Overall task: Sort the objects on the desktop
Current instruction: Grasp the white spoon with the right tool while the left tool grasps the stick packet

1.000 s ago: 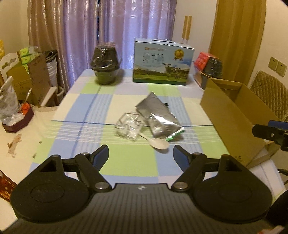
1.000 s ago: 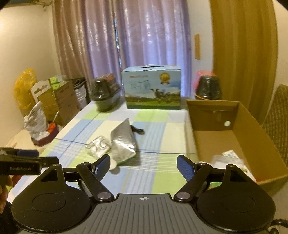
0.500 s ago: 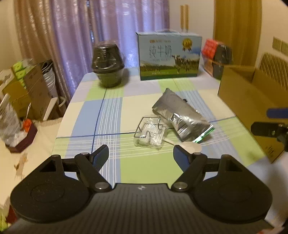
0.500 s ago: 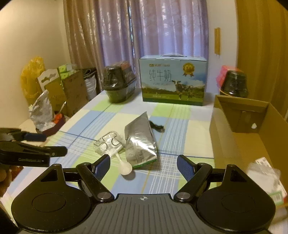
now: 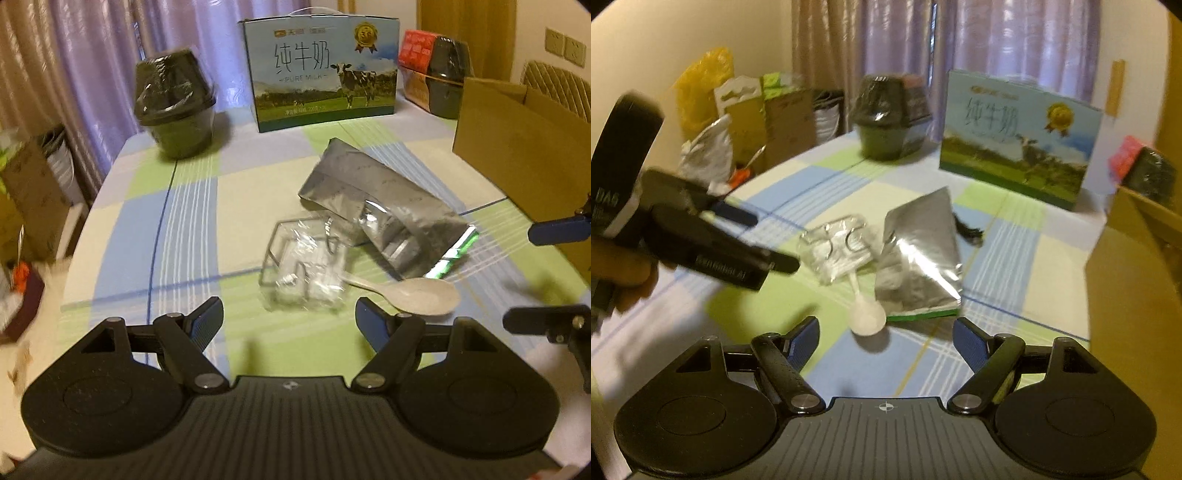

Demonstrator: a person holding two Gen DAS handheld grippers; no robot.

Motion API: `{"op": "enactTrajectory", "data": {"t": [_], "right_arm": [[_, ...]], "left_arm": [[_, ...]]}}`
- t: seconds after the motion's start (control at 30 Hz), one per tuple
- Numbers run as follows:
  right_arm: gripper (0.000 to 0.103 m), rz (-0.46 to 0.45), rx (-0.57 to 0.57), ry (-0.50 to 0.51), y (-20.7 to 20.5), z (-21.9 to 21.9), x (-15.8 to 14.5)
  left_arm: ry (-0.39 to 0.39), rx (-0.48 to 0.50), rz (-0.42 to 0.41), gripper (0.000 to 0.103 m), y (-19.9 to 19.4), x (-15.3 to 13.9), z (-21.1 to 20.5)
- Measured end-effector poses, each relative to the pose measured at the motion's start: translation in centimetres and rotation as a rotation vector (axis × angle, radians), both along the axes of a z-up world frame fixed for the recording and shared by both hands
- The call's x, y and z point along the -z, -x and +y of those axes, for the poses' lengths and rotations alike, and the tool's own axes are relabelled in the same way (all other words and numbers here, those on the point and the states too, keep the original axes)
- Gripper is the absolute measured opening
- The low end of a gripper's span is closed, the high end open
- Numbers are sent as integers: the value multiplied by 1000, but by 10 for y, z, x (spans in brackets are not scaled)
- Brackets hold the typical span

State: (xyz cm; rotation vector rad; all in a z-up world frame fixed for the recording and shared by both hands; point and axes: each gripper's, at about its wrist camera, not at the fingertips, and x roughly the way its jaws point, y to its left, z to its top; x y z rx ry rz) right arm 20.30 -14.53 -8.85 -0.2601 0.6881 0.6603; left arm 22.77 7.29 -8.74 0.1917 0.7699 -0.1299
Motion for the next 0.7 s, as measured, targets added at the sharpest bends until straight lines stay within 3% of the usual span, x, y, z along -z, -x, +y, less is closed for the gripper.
{"op": "enactTrajectory", "data": {"t": [0.07,0.43,0.53,0.7], "right_arm": [[66,16,-1,4,-6,3,7],[48,-2,-67,46,-28,27,33],[46,-5,-86,63,-33,36,39],[35,-4,-109,104,-38,47,51]], "left_arm": [[-19,20,-17,75,-8,3,4],[34,99,14,74,-47,28,16],[47,102,25,67,-52,33,17],[69,122,37,42,-52,35,16]]}}
